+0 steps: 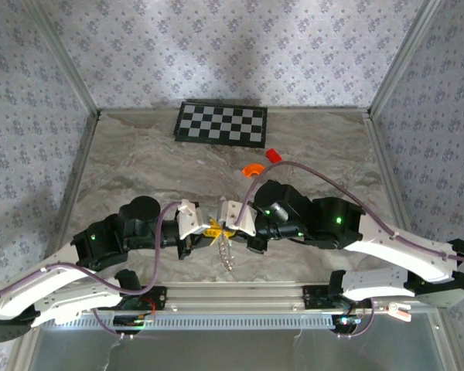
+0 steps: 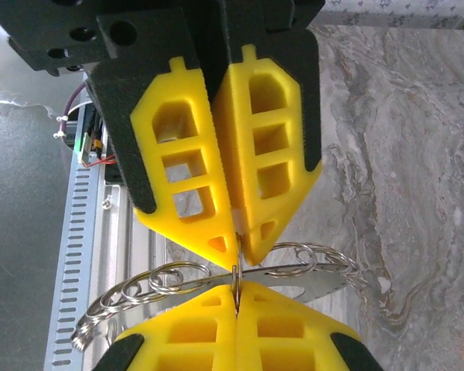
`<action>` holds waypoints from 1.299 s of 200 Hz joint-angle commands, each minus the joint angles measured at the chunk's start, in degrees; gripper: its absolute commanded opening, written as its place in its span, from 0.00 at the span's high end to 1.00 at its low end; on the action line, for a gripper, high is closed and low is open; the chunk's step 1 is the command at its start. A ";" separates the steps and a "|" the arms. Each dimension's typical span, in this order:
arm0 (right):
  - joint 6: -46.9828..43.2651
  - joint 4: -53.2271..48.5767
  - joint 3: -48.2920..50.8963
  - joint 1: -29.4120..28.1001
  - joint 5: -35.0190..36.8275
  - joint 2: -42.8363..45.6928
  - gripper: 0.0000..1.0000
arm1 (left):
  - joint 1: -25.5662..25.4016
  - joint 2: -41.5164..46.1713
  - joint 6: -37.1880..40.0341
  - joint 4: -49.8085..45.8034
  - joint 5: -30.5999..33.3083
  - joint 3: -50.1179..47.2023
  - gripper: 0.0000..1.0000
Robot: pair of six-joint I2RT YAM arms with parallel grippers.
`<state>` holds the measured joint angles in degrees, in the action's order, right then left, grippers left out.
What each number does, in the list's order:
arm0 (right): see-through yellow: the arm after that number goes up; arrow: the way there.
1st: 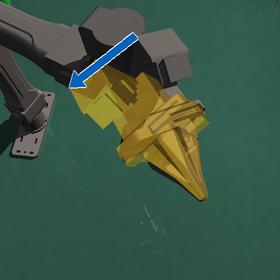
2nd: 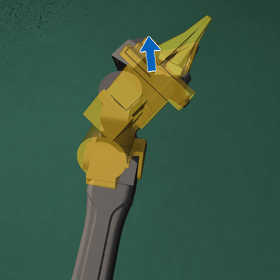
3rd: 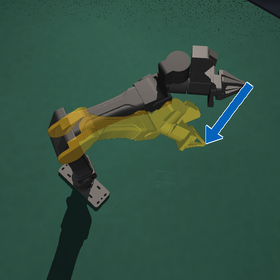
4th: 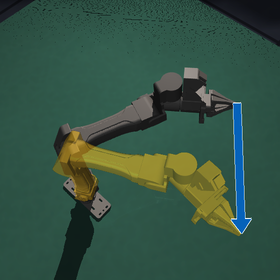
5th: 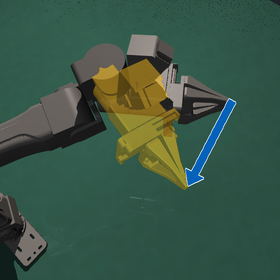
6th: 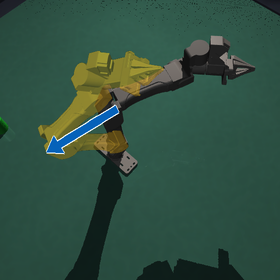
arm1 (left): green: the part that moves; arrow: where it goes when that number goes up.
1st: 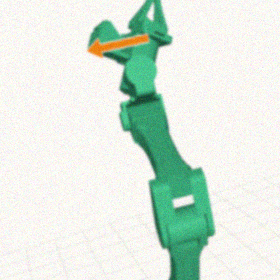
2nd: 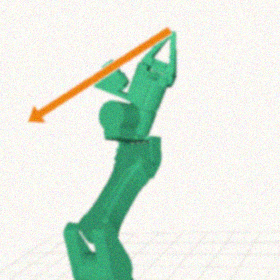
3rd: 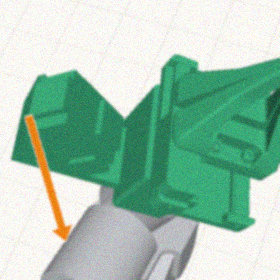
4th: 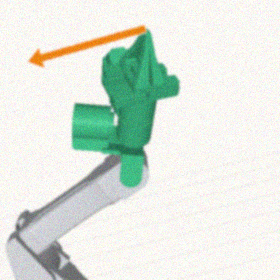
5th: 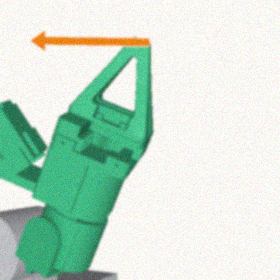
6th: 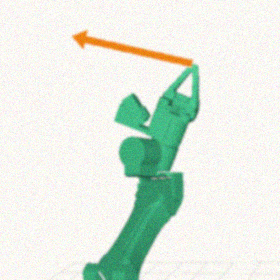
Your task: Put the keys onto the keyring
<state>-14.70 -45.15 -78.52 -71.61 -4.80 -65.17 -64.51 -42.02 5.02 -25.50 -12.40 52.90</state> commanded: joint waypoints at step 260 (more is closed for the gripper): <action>4.42 23.72 15.01 -0.35 -3.37 12.25 1.00 | 0.09 8.18 -2.49 19.51 -8.67 -6.34 1.00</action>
<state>-9.91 -23.27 -63.99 -72.14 -10.09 -54.26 -64.36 -34.54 2.90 -8.71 -20.16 44.82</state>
